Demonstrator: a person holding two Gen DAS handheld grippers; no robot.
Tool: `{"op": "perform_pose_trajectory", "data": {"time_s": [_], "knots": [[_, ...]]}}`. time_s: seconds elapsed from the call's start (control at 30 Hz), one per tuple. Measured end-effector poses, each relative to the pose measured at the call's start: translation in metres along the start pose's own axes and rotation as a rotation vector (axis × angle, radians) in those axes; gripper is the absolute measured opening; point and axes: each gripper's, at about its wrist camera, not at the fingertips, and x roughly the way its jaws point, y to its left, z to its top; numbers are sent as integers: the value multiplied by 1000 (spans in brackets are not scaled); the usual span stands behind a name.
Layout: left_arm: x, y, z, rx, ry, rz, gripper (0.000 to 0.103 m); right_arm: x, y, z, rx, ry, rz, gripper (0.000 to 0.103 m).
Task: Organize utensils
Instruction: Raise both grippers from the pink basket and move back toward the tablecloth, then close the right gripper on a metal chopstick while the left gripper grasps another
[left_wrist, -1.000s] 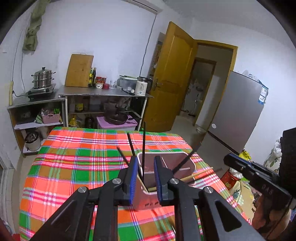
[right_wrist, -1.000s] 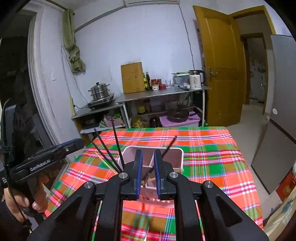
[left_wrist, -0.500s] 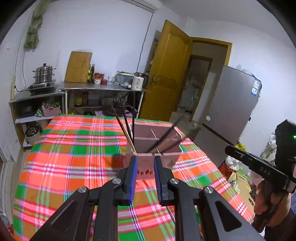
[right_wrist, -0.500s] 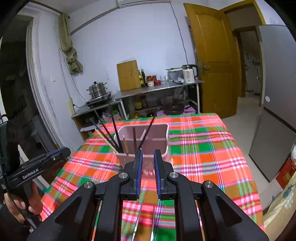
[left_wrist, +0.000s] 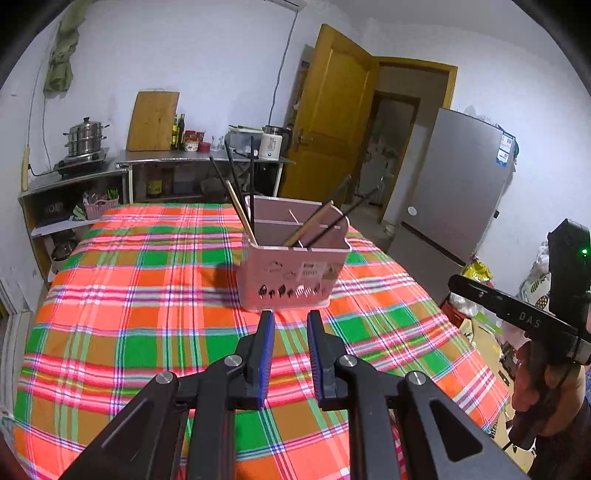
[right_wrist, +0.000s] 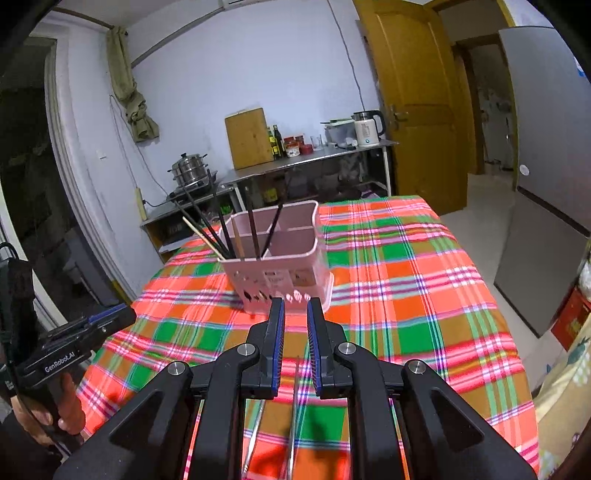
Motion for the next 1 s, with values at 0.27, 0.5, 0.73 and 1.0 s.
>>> {"op": "perform_pose_trajectory", "data": {"time_s": [0.27, 0.5, 0.73, 1.0], "knots": [[13, -4, -14, -5, 44, -6, 17, 13, -3, -19, 0, 48, 1, 13], [32, -5, -27, -20, 100, -15, 17, 28, 0, -34, -5, 100, 11, 13], [50, -1, -44, -46, 153, -19, 17, 57, 2, -58, -17, 192, 23, 13], [70, 4, -51, -88, 210, -44, 17, 94, 4, -83, -37, 305, 20, 13]]}}
